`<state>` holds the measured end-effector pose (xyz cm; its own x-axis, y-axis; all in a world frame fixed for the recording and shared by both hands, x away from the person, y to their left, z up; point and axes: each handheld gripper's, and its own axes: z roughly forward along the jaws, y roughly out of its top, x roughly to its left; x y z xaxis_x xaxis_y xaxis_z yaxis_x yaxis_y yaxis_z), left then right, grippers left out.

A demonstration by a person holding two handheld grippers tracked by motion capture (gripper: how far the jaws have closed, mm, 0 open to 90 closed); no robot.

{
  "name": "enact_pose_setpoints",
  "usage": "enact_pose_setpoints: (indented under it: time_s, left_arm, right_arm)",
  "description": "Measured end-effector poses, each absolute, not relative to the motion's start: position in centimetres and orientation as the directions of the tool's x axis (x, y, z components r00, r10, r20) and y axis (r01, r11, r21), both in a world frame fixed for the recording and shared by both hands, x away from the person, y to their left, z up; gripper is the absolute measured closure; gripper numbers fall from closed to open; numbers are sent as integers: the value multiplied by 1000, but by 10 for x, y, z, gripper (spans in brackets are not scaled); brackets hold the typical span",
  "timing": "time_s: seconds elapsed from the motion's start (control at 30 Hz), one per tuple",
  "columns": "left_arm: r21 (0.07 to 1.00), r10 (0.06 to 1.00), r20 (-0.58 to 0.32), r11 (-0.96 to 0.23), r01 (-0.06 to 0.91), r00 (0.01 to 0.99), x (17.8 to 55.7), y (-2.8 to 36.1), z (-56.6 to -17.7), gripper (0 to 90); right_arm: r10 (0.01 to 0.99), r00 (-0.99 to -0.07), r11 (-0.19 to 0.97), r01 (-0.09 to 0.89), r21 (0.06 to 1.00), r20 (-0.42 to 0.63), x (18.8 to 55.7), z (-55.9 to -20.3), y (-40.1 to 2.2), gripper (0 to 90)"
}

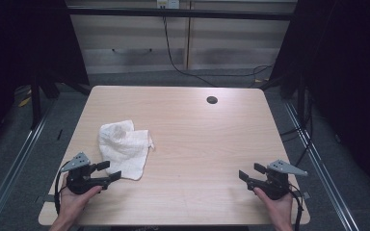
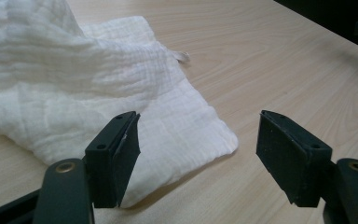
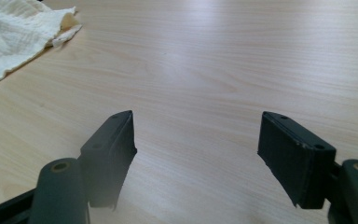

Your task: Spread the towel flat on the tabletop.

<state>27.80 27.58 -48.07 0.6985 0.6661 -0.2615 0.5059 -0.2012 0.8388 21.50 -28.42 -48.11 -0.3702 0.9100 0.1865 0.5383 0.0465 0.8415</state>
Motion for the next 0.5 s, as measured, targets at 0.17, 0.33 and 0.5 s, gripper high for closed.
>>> enact_pose_setpoints:
  time_s: [0.17,0.33,0.5]
  left_arm:
    - [839,647,-296,-175,516,702,284,278,-480,334]
    - [833,658,-283,-193,519,698,282,278,-479,353]
    - [821,699,-273,-189,539,661,282,279,-475,333]
  right_arm:
    - [888,-413,63,540,839,200,214,-483,-284,277]
    - [878,-431,70,545,836,207,212,-483,-284,305]
    - [870,-449,85,542,836,203,207,-481,-280,320]
